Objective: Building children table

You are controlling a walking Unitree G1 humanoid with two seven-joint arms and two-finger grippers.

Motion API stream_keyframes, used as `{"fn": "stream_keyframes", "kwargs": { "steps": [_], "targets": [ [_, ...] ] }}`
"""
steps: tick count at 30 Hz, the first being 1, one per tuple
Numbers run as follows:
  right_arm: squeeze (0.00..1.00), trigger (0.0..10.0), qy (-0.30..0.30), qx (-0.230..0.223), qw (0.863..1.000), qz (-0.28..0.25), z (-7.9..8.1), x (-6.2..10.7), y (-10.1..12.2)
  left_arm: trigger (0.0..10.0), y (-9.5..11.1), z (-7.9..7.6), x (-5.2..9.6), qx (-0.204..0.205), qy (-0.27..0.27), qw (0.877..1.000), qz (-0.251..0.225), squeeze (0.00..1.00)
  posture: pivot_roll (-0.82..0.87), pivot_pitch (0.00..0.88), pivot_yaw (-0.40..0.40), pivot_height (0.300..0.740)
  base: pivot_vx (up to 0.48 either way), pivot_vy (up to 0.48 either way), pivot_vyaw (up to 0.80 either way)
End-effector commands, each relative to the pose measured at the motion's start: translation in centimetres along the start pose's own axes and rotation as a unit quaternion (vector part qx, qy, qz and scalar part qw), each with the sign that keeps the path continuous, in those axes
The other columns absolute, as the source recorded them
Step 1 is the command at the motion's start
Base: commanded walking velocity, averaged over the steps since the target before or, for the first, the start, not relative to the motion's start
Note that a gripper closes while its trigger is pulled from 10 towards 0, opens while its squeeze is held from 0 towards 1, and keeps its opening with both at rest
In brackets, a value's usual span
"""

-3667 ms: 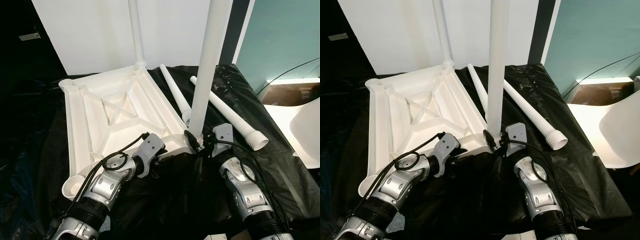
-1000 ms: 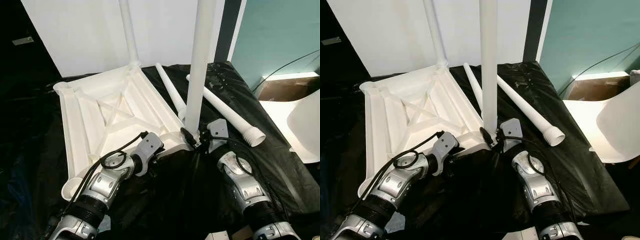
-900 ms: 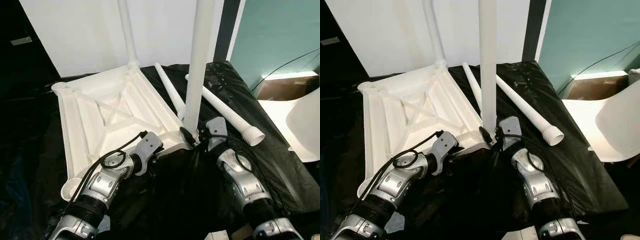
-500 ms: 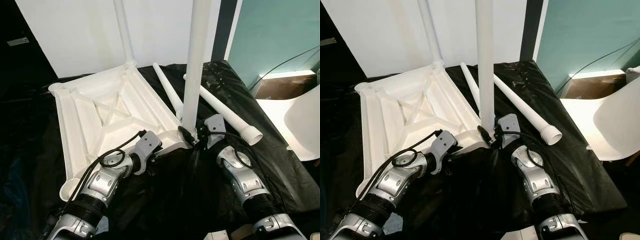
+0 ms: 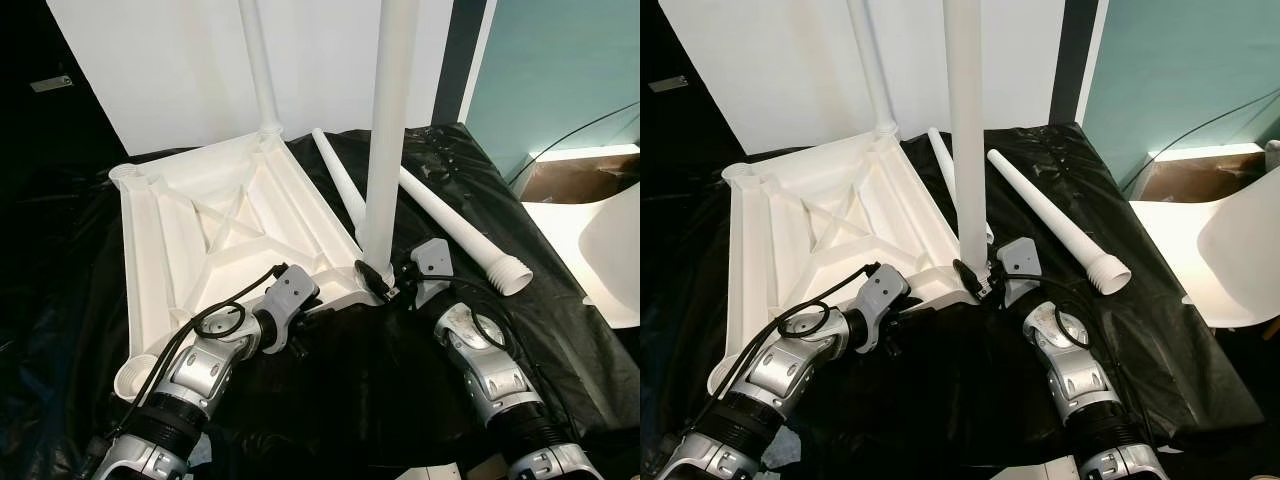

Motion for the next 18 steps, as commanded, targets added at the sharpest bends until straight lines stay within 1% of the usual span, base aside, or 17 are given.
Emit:
{"fn": "stream_keyframes", "kwargs": {
  "steps": [1,2,3,5,7,8,9,10,11,12,13,14,15,18],
  "targets": [
    [0.00,2.0,-0.014,0.018,0.998,0.057,-0.9,0.6,-2.4,10.0,-0.6,-3.1,-0.6,-0.007,-0.088,0.996,0.006,0.00,-0.02,0.000,0.073,0.740,0.000,0.000,0.00],
    [0.00,0.0,-0.017,0.013,0.998,0.058,-1.0,0.6,-2.5,10.0,-0.6,-3.1,-0.6,-0.007,-0.089,0.996,0.007,0.00,-0.02,0.000,0.071,0.740,0.000,0.000,0.00],
    [0.00,0.0,-0.017,0.013,0.998,0.058,-1.0,0.6,-2.5,10.0,-0.6,-3.1,-0.6,-0.007,-0.089,0.996,0.007,0.00,-0.02,0.000,0.071,0.740,0.000,0.000,0.00],
    [0.00,0.0,-0.035,-0.005,0.997,0.061,-1.2,0.7,-2.8,10.0,-0.7,-3.0,-0.5,-0.008,-0.088,0.996,0.009,0.00,-0.02,0.000,0.072,0.740,0.000,0.000,0.00],
    [0.00,0.0,-0.044,-0.009,0.997,0.059,-1.1,0.8,-2.9,10.0,-0.7,-2.9,-0.5,-0.008,-0.088,0.996,0.009,0.00,-0.02,0.000,0.072,0.740,0.000,0.000,0.00],
    [0.00,0.0,-0.076,-0.006,0.997,0.034,-1.3,0.9,-2.3,10.0,-0.7,-2.8,-0.5,-0.008,-0.087,0.996,0.009,0.00,-0.02,0.000,0.073,0.740,0.000,0.000,0.00],
    [0.00,0.0,-0.076,-0.006,0.997,0.034,-1.3,0.9,-2.3,10.0,-0.7,-2.8,-0.5,-0.008,-0.087,0.996,0.009,0.00,-0.02,0.000,0.073,0.740,0.000,0.000,0.00],
    [0.00,0.0,-0.112,-0.012,0.994,0.003,-1.6,1.2,-1.4,10.0,-0.7,-2.8,-0.4,-0.009,-0.086,0.996,0.009,0.00,-0.02,0.000,0.078,0.740,0.000,0.000,0.00],
    [0.00,0.0,-0.112,-0.012,0.994,0.003,-1.6,1.2,-1.4,10.0,-0.7,-2.8,-0.4,-0.009,-0.086,0.996,0.009,0.00,-0.02,0.000,0.078,0.740,0.000,0.000,0.00],
    [0.00,0.0,-0.141,-0.011,0.990,-0.024,-1.8,1.5,-0.5,10.0,-0.7,-2.8,-0.4,-0.008,-0.086,0.996,0.009,0.00,-0.02,0.000,0.080,0.740,0.000,0.000,0.00],
    [0.00,0.0,-0.150,-0.009,0.988,-0.040,-1.7,1.6,-0.1,10.0,-0.7,-2.9,-0.4,-0.009,-0.088,0.996,0.010,0.00,-0.02,0.000,0.082,0.740,0.000,0.000,0.00],
    [0.00,0.0,-0.150,-0.009,0.988,-0.040,-1.7,1.6,-0.1,10.0,-0.7,-2.9,-0.4,-0.009,-0.088,0.996,0.010,0.00,-0.02,0.000,0.082,0.740,0.000,0.000,0.00],
    [0.00,0.0,-0.144,-0.002,0.989,-0.044,-1.3,1.6,-0.1,10.0,-0.8,-3.0,-0.4,-0.011,-0.090,0.996,0.012,0.00,-0.01,0.000,0.083,0.740,0.000,0.000,0.00],
    [0.00,0.0,-0.141,0.001,0.989,-0.041,-1.3,1.5,-0.2,10.0,-0.9,-2.9,-0.3,-0.011,-0.089,0.996,0.013,0.00,-0.01,0.000,0.079,0.740,0.000,0.000,0.00]
  ]
}}
Point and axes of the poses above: a point about 5 cm out from each wrist's last joint towards the gripper, its own x axis pointing back from the gripper into the wrist, its own y axis along the axis of the wrist's last joint, z = x × y, the point moved 5 cm from there along -x, pointing out of the wrist towards the gripper, and after that the axes turned 9 degrees about -x, right-handed, at the moved point
